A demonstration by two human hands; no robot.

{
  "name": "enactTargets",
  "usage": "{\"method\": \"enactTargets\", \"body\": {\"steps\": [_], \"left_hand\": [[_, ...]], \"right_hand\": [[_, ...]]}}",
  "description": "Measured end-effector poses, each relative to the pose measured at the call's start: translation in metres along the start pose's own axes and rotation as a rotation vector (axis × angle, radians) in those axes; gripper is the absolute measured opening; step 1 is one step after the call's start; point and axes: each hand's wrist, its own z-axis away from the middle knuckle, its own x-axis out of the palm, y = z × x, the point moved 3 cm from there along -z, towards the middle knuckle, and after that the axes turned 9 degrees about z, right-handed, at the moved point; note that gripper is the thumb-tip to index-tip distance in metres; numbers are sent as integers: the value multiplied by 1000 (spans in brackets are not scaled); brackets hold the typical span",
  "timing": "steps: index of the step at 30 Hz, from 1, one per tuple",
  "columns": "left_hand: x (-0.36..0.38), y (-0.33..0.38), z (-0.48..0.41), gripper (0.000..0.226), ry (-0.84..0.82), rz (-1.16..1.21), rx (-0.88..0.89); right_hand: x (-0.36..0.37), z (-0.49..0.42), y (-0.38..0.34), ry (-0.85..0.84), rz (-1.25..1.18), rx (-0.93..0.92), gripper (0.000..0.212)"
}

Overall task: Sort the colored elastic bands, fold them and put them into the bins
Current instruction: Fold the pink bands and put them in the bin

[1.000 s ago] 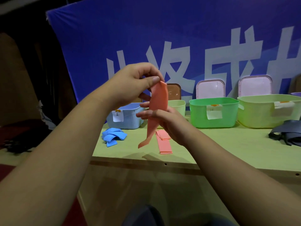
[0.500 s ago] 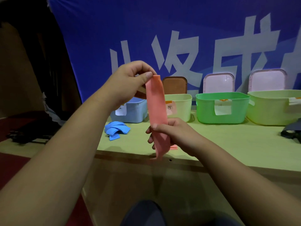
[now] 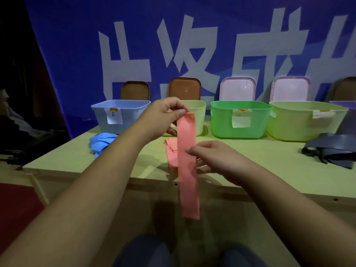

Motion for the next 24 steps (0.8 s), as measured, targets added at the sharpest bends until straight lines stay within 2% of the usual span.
{"method": "enactTargets", "body": {"steps": [5, 10, 15, 18, 20, 24], "left_hand": [[11, -21, -14, 15, -25, -39, -3], [9, -57, -34, 14, -16, -28, -37], [9, -105, -50, 23, 49, 29, -161], [12, -133, -43, 28, -41, -39, -224], [13, -147, -36, 15, -134, -120, -259], [11, -153, -40, 28, -216, -284, -231]], "right_hand": [[-22, -46, 2, 154, -34, -105, 25], [-23, -92, 9, 135, -99, -132, 21], [-34, -127, 17, 69, -182, -114, 23], [-36, -135, 28, 10, -254, -125, 25], [-32, -132, 39, -26, -320, -120, 24], [-30, -137, 44, -39, -293, -150, 24]]}}
